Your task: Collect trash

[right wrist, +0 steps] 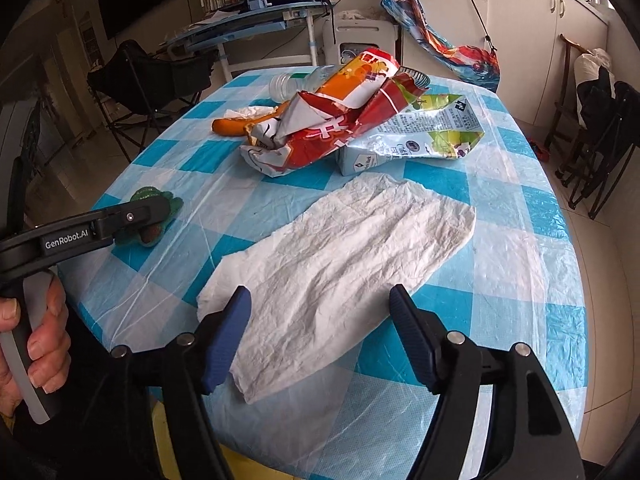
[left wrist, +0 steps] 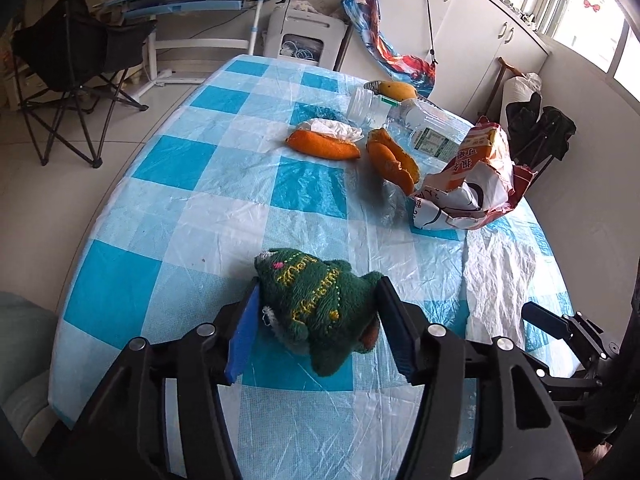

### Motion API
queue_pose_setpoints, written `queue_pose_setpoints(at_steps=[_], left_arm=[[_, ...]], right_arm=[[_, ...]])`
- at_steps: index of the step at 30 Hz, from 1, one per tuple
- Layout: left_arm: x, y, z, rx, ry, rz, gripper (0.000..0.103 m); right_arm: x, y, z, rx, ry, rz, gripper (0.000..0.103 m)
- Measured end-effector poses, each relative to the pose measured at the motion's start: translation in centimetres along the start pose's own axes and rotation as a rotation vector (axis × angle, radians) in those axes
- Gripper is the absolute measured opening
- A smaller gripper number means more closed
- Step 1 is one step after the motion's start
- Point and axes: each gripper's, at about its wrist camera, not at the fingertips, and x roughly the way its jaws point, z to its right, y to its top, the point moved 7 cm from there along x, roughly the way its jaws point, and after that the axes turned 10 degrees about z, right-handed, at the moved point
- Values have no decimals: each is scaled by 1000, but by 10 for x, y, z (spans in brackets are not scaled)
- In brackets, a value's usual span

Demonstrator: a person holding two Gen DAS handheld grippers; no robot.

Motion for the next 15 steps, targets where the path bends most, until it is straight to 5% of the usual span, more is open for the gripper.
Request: queue_pose_setpoints(at_steps=[7,15], left_arm=[[-6,-2,6,39,-3,16,37],[-35,7,20,137,30,100,34]], right_arm=[[-2,-1,-12,-63,21,2,8],[-29,9,-19,70,209,61,4]])
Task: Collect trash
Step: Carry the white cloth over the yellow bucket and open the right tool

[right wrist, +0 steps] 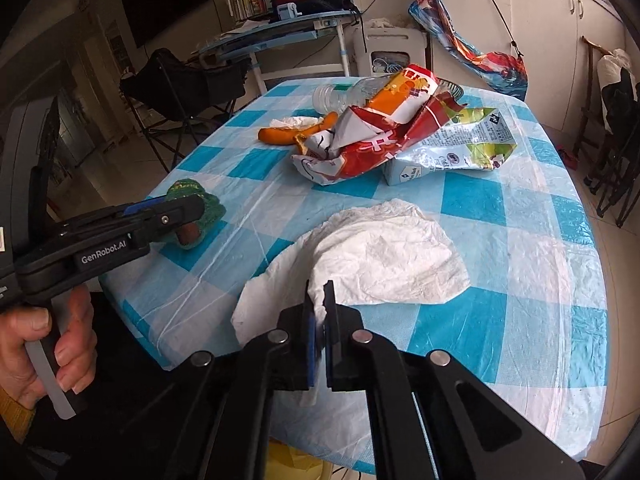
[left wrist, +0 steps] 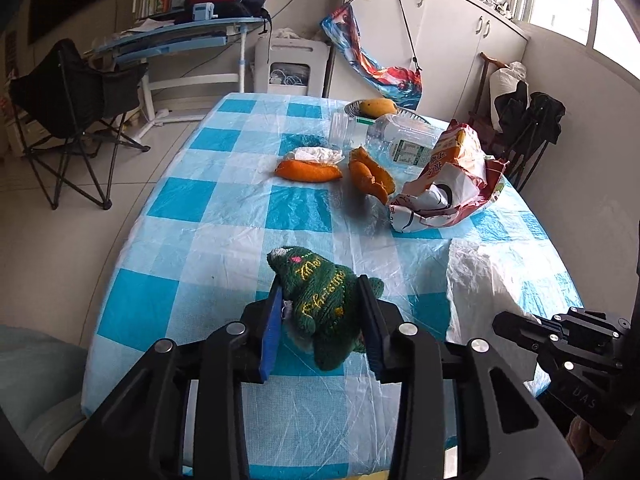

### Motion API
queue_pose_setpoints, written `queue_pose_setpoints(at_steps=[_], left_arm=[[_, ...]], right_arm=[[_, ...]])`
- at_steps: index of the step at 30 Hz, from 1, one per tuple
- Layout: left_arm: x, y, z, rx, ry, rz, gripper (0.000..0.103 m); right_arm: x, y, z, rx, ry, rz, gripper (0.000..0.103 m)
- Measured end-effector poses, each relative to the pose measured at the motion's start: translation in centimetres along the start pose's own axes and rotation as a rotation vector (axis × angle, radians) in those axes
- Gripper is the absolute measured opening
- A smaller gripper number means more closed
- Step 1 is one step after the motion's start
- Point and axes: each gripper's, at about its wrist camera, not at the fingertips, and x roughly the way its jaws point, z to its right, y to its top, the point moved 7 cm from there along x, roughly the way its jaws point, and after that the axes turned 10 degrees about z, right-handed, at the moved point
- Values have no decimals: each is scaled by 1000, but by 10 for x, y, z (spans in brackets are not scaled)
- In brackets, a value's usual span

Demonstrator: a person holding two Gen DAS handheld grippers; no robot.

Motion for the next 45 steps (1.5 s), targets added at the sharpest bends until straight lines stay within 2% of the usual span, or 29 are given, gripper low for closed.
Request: queue_pose_setpoints(at_steps=[3,7,11,16,33,45], left_arm=[[-15,6,3,15,11,30,34],[-34,7,6,27,21,49,34],[-52,7,8,25,29,60,34],[-72,6,5,19,42,70,34],[-120,-10,-3,-4,65,80,34],[-132,-27,-7,-25,59,57,34]], right_arm=[[-17,9,-18,-10,76,51,4],[-39,6,-40,-33,146,73,4],[-55,-8,-54,-41,190,59,4],[-64,-31,-65,-8,275,-12,4],[-60,-93,-100,-16,371,-218,4],[-46,-120,-104,-56,335,-326,5]])
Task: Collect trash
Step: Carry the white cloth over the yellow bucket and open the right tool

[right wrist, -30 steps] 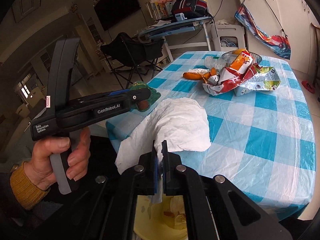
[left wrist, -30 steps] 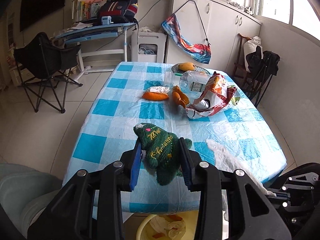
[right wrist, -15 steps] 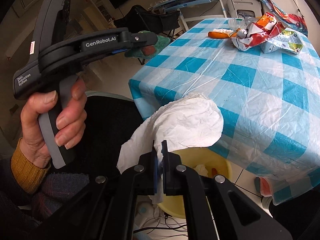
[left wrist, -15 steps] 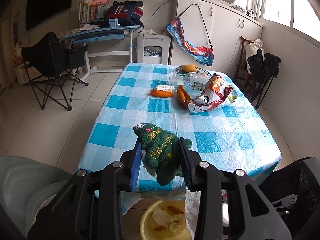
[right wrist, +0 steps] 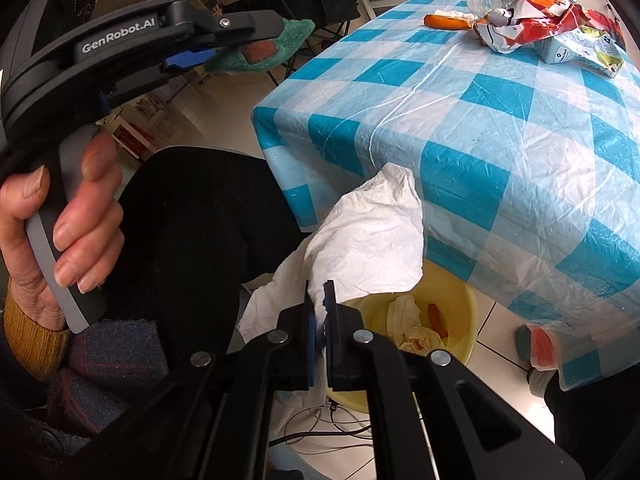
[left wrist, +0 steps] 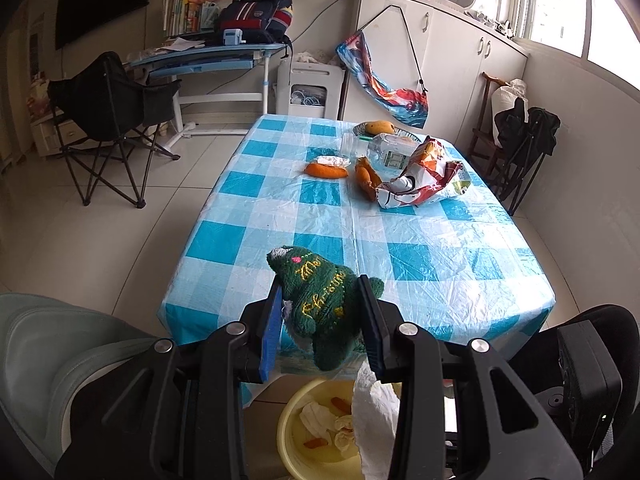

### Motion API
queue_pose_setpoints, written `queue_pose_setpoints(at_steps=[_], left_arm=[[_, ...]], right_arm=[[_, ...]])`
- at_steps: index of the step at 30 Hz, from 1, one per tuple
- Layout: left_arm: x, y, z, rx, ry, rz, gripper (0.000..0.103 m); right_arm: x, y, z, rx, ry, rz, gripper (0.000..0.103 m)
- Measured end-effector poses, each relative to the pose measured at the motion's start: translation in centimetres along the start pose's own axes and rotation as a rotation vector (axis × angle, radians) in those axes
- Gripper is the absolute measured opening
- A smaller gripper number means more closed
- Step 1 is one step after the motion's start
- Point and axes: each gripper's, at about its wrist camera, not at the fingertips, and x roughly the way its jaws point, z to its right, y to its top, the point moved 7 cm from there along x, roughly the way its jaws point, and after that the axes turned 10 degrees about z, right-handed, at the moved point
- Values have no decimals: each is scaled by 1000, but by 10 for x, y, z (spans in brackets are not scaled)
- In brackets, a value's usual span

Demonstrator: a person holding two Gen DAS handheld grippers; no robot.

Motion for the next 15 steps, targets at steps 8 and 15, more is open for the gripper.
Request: queue_pose_setpoints(at_steps=[8,15], left_arm=[[-1,-11,-4,-16,-2,-22,34],[-2,-20,2,-6,-16,-39,34]], right_arm=[[15,-10,9,22,-38,-64,5],[10,-2,11,32,-62,-19,47]])
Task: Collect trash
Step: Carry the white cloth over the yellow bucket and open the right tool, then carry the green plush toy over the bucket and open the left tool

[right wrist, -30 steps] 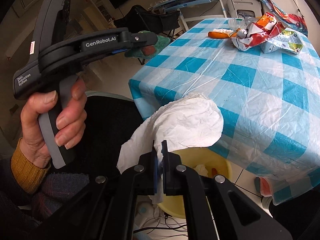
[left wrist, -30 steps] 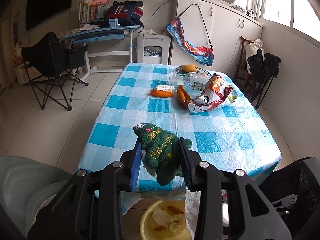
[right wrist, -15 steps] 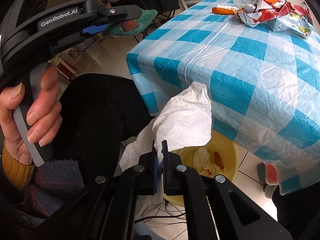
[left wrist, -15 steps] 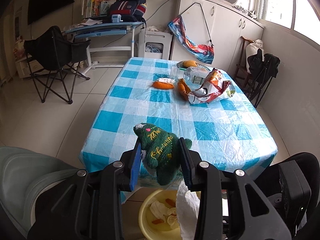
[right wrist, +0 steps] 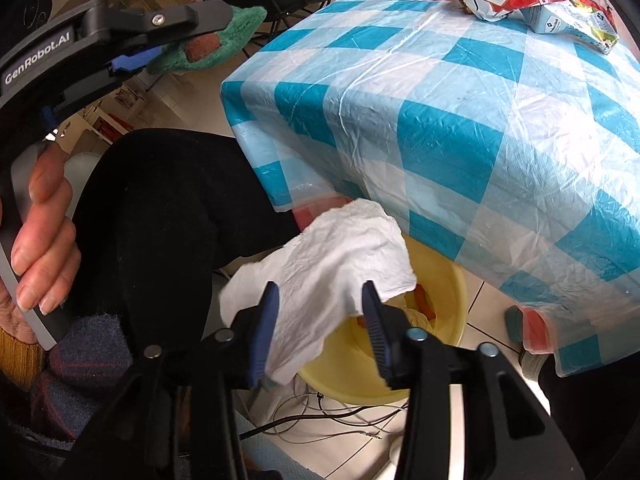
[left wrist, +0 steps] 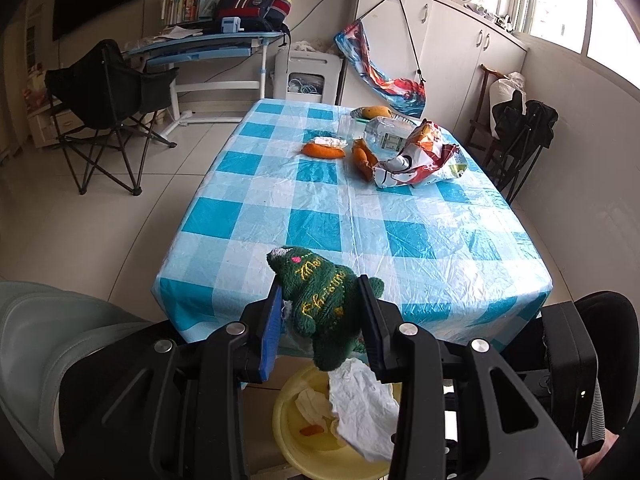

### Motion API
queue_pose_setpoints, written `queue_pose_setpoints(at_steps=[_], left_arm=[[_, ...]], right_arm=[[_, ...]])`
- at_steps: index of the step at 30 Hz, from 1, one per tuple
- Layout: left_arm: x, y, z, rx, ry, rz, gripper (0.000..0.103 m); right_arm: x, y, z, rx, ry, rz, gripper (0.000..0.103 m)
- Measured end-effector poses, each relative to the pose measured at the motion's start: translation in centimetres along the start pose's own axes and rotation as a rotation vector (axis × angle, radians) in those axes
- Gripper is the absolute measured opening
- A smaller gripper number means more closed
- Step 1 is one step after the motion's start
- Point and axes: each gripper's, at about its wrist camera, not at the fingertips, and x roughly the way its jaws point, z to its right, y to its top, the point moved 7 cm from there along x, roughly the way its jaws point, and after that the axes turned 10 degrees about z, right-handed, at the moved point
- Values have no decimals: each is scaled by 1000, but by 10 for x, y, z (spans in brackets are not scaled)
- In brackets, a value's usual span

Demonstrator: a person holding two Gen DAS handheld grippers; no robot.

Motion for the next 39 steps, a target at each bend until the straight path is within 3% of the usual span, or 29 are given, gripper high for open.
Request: queue_pose_setpoints(at_steps=[6,11,19,32,39], left_arm=[[1,-9,5,12,-9,-23,34],[4,-18,11,33,-20,-54,34],[12,-50,30,83,-50,-156,34],[28,-94,41,125,-73,-333,41],[28,-96,41,130,-72,-342,45]], right_arm=[[-21,16,6,17,-29,123,49],[-42,38,14,7,-89,261,61],[-72,55,47,106,-177,411,65],[-83,57,53,120,-197,452,67],[-84,57,52,120,-197,451,68]])
